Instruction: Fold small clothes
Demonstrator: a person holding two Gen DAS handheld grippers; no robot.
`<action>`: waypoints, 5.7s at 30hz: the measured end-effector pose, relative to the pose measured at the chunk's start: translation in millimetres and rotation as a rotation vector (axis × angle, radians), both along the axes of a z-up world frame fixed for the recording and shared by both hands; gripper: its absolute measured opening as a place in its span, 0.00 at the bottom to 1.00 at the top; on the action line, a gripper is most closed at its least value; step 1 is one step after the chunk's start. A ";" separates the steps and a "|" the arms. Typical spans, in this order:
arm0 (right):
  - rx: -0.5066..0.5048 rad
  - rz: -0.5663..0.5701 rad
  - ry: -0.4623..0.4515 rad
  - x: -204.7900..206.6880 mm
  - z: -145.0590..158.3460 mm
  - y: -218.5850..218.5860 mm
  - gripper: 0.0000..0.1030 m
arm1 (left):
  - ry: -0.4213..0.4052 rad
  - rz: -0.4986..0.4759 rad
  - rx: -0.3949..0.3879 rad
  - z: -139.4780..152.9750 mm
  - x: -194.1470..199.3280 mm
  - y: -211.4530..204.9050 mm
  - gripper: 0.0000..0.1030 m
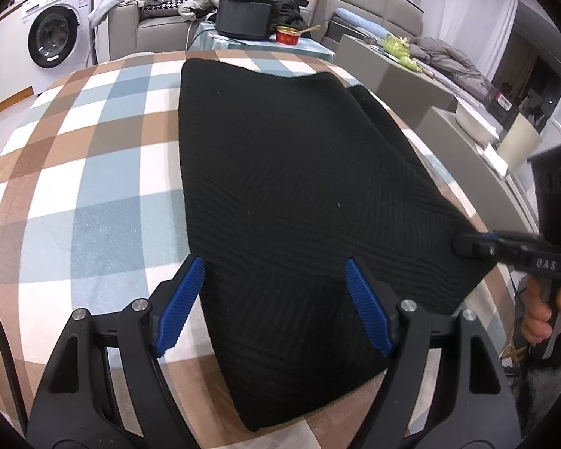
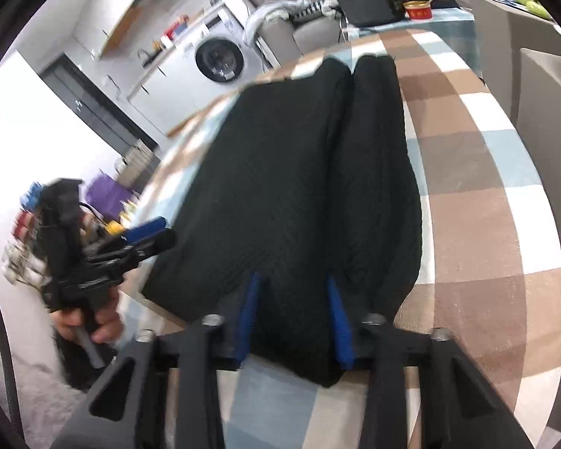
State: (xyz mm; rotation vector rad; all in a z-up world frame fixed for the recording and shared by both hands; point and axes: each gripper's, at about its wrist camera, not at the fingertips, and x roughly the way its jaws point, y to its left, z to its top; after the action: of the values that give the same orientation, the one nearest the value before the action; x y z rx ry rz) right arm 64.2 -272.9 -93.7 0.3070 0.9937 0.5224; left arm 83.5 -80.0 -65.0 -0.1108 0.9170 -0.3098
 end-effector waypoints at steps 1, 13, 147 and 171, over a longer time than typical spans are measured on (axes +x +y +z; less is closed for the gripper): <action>-0.003 0.012 -0.012 -2.1 3.2 2.4 0.09 | 0.002 0.000 -0.002 -0.5 -1.6 0.0 0.73; -0.136 -0.010 -0.055 -0.9 14.0 9.2 0.20 | -0.006 -0.031 0.007 0.0 -6.9 -3.0 0.74; -0.172 -0.009 -0.376 43.0 43.5 75.8 1.00 | -0.257 0.240 0.067 27.1 -10.5 83.2 0.99; -0.088 -0.031 -0.592 -12.5 35.9 66.7 1.00 | -0.452 0.261 0.097 27.4 -50.7 80.5 0.99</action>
State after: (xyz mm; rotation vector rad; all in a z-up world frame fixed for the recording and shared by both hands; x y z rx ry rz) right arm 51.7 -206.2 -57.8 0.0763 0.4345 0.4993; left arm 32.8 0.4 -37.5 -0.0660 0.4603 -0.0412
